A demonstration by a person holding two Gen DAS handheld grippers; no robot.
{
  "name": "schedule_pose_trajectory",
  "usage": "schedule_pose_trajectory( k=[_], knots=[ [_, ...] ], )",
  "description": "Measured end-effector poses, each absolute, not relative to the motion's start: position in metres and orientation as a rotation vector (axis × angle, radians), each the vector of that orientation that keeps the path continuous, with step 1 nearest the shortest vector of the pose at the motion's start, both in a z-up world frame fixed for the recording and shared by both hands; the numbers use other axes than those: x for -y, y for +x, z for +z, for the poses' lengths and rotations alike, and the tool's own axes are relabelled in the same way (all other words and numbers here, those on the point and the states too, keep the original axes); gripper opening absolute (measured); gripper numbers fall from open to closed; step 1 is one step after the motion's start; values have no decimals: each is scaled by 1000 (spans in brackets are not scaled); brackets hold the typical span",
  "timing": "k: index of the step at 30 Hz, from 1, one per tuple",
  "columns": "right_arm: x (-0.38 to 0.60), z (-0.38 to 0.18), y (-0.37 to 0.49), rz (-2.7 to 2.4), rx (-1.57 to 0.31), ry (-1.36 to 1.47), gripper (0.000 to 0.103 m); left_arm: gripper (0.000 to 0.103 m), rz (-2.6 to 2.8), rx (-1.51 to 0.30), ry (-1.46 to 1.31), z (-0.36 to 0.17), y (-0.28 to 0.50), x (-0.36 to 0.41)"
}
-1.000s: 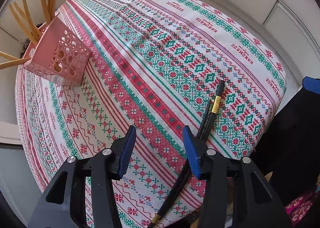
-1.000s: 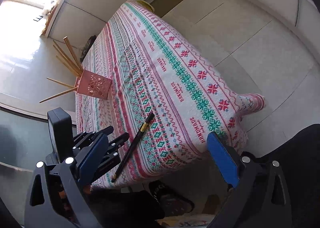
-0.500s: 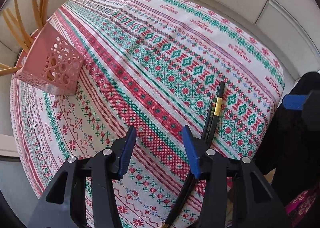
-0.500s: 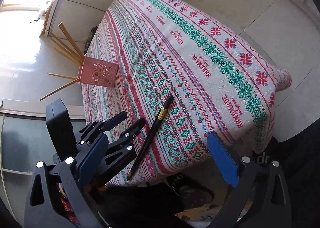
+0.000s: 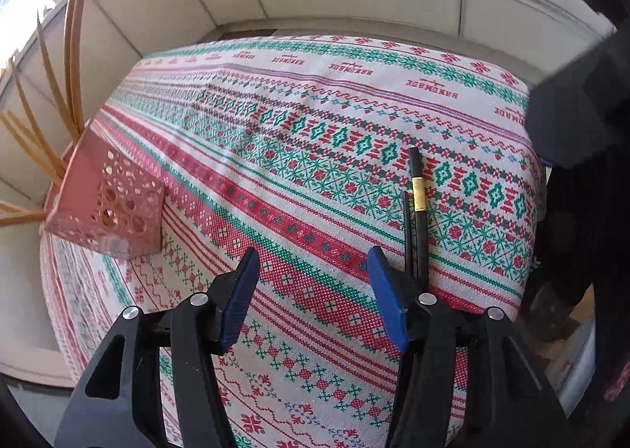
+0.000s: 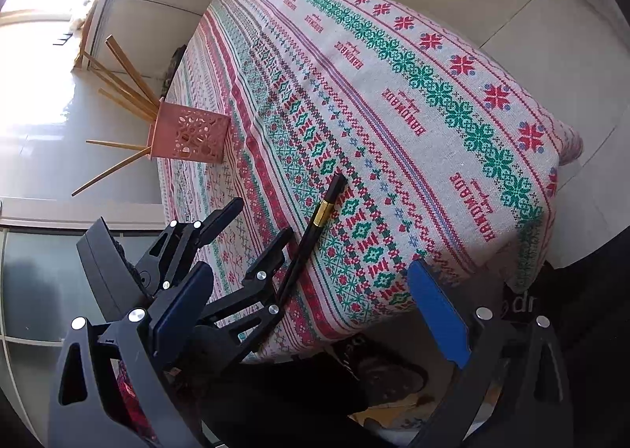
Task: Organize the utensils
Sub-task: 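Close the left tool around the black gold-tipped chopsticks, then grasp one black chopstick with the left tool while the right tool grasps the other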
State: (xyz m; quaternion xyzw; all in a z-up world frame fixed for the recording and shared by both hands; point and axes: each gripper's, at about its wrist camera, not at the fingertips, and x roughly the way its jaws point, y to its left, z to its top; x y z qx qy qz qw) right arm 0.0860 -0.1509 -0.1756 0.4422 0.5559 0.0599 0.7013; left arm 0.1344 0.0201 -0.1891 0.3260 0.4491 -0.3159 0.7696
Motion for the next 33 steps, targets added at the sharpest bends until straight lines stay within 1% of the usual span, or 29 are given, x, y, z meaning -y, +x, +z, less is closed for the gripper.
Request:
schedule_pose_trajectory(
  k=[2,5,9,17,19,21,27,30,33],
  knots=[
    [152,-175,87,131,-1234,988,96,62,-673,-1035,606,-184,144,-25],
    [152,-174,88,128,-1228,987,96,73,-687,-1055,551,-178,143,-19],
    [156,-173,86,133,-1226,990,96,74,-705,-1049,596,-174,133,-12],
    [160,-174,85,133,-1229,1004,96,74,-674,-1090,660,-196,145,-7],
    [160,-174,86,129,-1230,1011,96,76,-672,-1095,664,-196,148,-7],
    [160,-174,88,133,-1230,1018,96,75,-673,-1089,667,-195,150,-6],
    [159,-175,89,132,-1233,1015,96,75,-719,-1082,676,-186,144,-1],
    [158,-177,89,126,-1243,1015,96,78,-724,-1120,688,-194,143,1],
    [158,-178,91,121,-1244,1017,96,81,-720,-1116,673,-195,145,0]
  ],
)
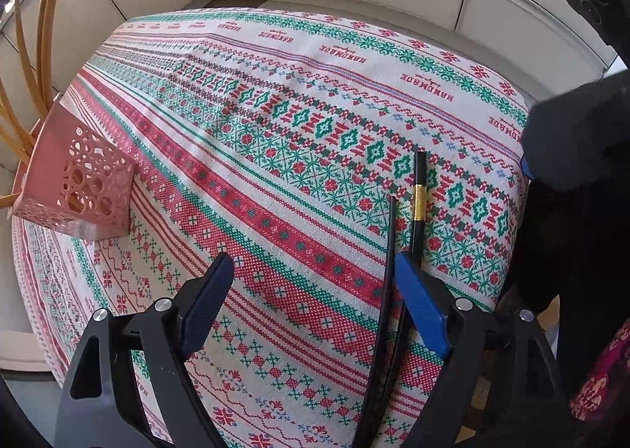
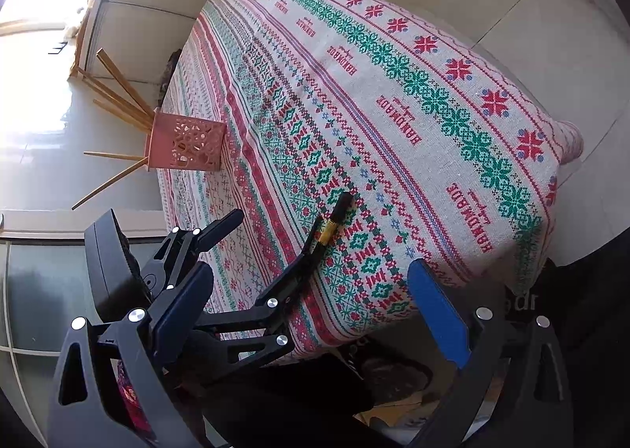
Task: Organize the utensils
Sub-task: 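Grasp one black chopstick with the left tool while the right tool grasps the other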
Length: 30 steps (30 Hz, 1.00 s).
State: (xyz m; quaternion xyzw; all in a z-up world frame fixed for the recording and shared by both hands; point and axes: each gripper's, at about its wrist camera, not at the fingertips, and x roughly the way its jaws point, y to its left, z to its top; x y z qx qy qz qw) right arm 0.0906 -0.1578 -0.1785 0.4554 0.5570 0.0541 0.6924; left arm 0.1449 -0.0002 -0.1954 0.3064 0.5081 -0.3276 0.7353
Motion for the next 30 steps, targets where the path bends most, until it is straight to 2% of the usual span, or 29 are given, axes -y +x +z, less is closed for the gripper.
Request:
schedule_pose_trajectory(
  k=[2,3,4,5,6,7,9,10,15,21,25,26,27,30],
  knots=[
    [158,-180,92,119,-1246,1023,96,81,-718,-1105,691,-196,144,3],
    [157,-180,92,118,-1247,1028,96,76,-724,-1098,710,-196,142,6],
    [157,-181,94,117,-1247,1032,96,61,-748,-1102,720,-195,140,8],
    [157,-181,94,121,-1243,1043,96,52,-783,-1121,720,-194,137,12],
    [158,-181,95,125,-1237,1058,96,33,-819,-1156,700,-194,137,14],
    [159,-181,95,124,-1241,1064,96,22,-845,-1172,689,-194,138,15],
    [160,-179,96,114,-1237,1064,96,16,-861,-1194,658,-193,141,17],
    [161,-178,95,113,-1233,1066,96,7,-846,-1209,612,-194,148,13],
    [159,-172,100,82,-1239,1026,96,6,-626,-1258,341,-196,194,-47],
    [125,-175,133,-33,-1381,754,96,6,-452,-1278,379,-196,196,-89],
    [102,-189,151,-118,-1447,727,92,8,-441,-1275,323,-195,193,-108],
    [97,-188,156,-130,-1440,715,86,8,-441,-1273,313,-195,192,-112],
    [91,-188,160,-166,-1445,690,85,8,-443,-1270,303,-195,191,-115],
    [77,-184,166,-263,-1424,587,62,9,-450,-1263,279,-196,187,-123]
  ],
)
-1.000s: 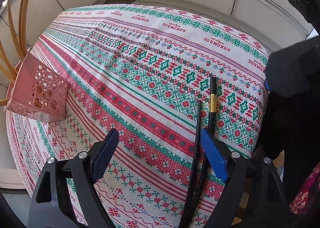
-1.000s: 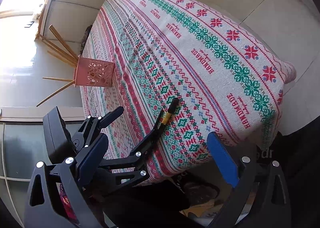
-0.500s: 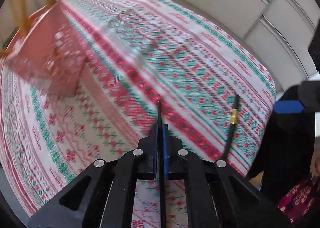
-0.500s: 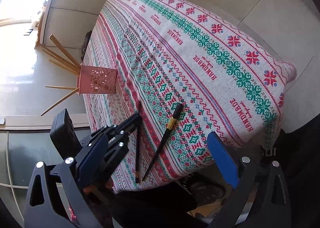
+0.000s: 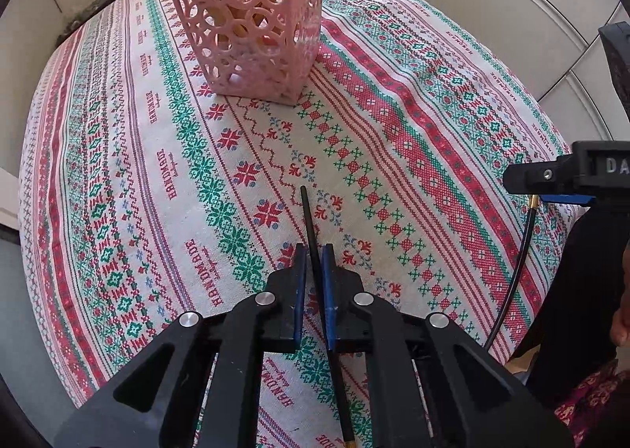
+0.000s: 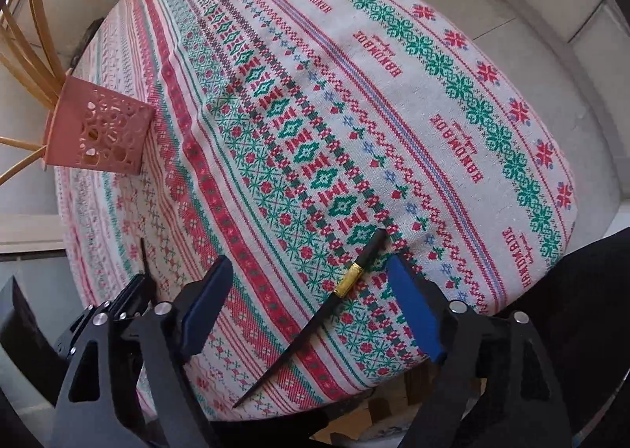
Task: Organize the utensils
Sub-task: 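Grasp one black chopstick with the left tool while the right tool grasps the other, then carry both black chopsticks upright toward the pink cup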
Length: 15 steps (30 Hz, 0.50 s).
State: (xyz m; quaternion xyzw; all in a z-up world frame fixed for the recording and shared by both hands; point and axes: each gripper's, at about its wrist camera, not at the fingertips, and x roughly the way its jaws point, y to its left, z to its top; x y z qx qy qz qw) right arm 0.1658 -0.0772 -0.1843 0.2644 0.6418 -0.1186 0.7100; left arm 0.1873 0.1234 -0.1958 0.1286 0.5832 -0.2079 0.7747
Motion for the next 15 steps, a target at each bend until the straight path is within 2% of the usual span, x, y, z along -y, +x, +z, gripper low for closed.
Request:
schedule_pose_trajectory(
  k=[1,2,5,6,7,8,9,12,15],
  knots=[
    [74,-183,168,-269,-1410,546,29,9,-450,-1260,272,-194,183,-128],
    [73,-186,170,-239,-1409,551,12,9,-451,-1258,265,-193,181,-133],
    [84,-189,172,-212,-1367,606,7,17,-455,-1264,238,-185,178,-137],
    [89,-190,173,-194,-1346,617,7,29,-462,-1274,218,-184,178,-137],
    [94,-190,173,-176,-1327,630,7,54,-450,-1284,211,-181,177,-140],
    [99,-191,173,-170,-1324,635,7,68,-403,-1294,226,-182,180,-139],
    [105,-193,173,-164,-1327,644,7,78,-347,-1301,241,-184,183,-138],
    [126,-195,172,-143,-1330,665,8,71,-327,-1323,206,-186,192,-135],
    [140,-196,177,-129,-1354,660,8,72,-276,-1343,227,-191,201,-131]
  ],
)
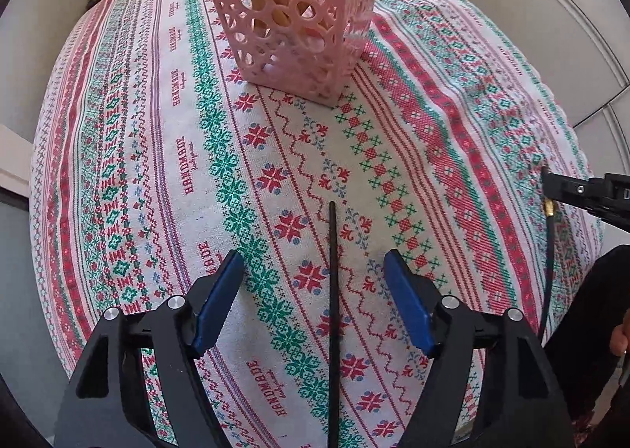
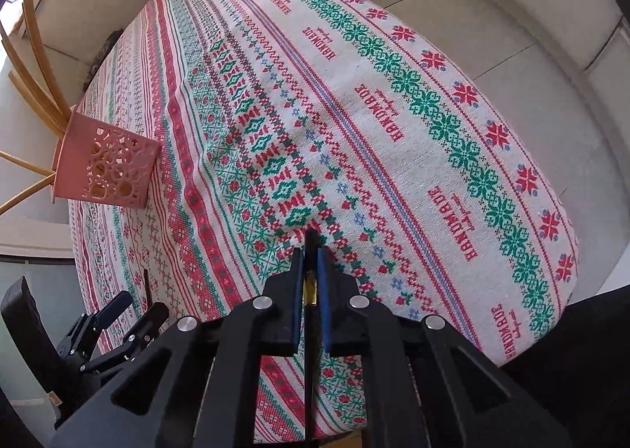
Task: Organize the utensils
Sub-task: 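Carry both black chopsticks upright toward the pink cup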
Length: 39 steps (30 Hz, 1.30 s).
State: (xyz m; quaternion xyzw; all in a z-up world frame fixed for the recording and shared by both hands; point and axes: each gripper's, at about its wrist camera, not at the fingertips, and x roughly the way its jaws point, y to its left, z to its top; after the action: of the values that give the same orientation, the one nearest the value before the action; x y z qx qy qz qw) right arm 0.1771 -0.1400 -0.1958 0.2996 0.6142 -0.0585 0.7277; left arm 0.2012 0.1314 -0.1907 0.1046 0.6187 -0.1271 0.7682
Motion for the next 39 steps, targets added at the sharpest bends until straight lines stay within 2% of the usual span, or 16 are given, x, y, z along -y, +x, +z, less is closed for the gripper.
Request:
schedule_pose_trajectory(
  k=[2,5,6,7,8,10,12,13,19,29,39],
  knots=[
    [141,-195,185,-129,-1379,629,8,70,-269,-1349,220,-191,204,-130],
    [132,-190,193,-132,-1398,568,12,47,-287,-1341,230,-186,202,-123],
    [129,-189,194,-137,-1398,559,13,32,-297,-1334,234,-184,200,-120],
    [122,-187,193,-145,-1396,558,17,25,-301,-1327,240,-183,198,-117],
    [115,-185,193,-148,-1393,561,23,23,-302,-1321,240,-183,197,-115],
    [108,-184,195,-168,-1390,538,28,15,-291,-1304,229,-182,194,-113],
    [94,-183,198,-202,-1373,461,21,9,-281,-1280,221,-183,190,-109],
    [89,-184,198,-199,-1350,444,8,6,-274,-1269,215,-184,185,-106],
    [107,-178,177,-83,-1223,571,7,3,-263,-1159,119,-173,164,-131],
    [112,-90,133,38,-874,430,7,3,-282,-887,-101,-102,133,-169],
    [93,-42,113,138,-753,363,7,3,-274,-752,-91,-45,94,-154]
  ],
)
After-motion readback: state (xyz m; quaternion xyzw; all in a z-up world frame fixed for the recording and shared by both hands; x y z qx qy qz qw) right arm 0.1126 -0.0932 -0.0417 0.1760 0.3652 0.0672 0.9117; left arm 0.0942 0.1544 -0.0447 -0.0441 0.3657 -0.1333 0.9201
